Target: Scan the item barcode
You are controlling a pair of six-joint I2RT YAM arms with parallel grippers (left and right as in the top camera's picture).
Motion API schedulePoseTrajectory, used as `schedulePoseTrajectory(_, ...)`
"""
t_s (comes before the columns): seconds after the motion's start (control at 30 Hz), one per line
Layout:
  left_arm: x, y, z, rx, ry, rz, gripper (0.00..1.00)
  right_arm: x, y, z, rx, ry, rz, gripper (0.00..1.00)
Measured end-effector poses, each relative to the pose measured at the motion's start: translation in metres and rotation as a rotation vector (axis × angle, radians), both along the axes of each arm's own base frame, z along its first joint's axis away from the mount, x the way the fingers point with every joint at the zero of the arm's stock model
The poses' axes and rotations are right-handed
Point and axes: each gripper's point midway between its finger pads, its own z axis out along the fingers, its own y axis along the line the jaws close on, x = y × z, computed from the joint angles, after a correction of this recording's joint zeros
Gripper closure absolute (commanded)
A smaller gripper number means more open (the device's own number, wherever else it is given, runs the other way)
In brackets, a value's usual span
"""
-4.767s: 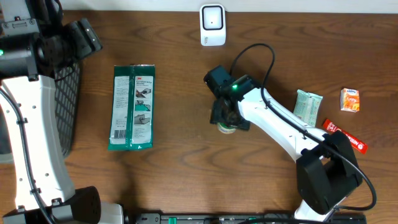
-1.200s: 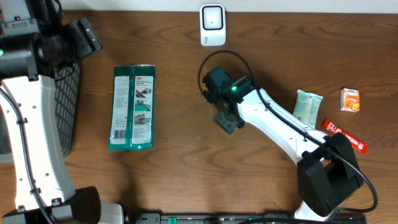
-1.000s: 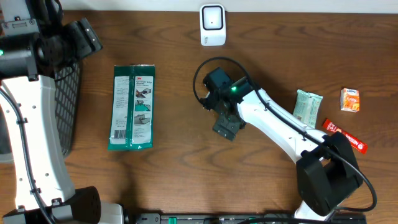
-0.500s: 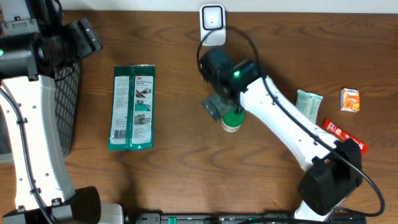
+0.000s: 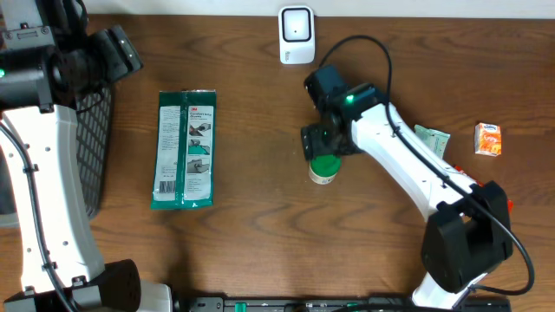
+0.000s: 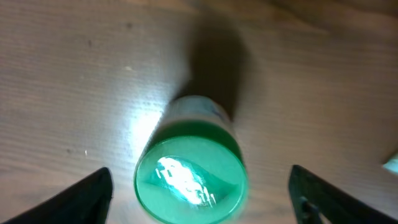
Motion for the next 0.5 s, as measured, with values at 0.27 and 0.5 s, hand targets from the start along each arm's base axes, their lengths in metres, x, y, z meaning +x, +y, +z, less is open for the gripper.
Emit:
schedulePoseTrajectory(0.27, 0.000, 0.000, 0.000, 0.000, 0.000, 0.000, 0.15, -0.011, 0.013, -0.031, 0.053, 0.015, 0.030, 0.09)
schedulePoseTrajectory(0.5, 0.000, 0.000, 0.000, 0.000, 0.000, 0.000, 0.15, -0.012, 0.013, -0.041, 0.053, 0.005, 0.031, 0.20)
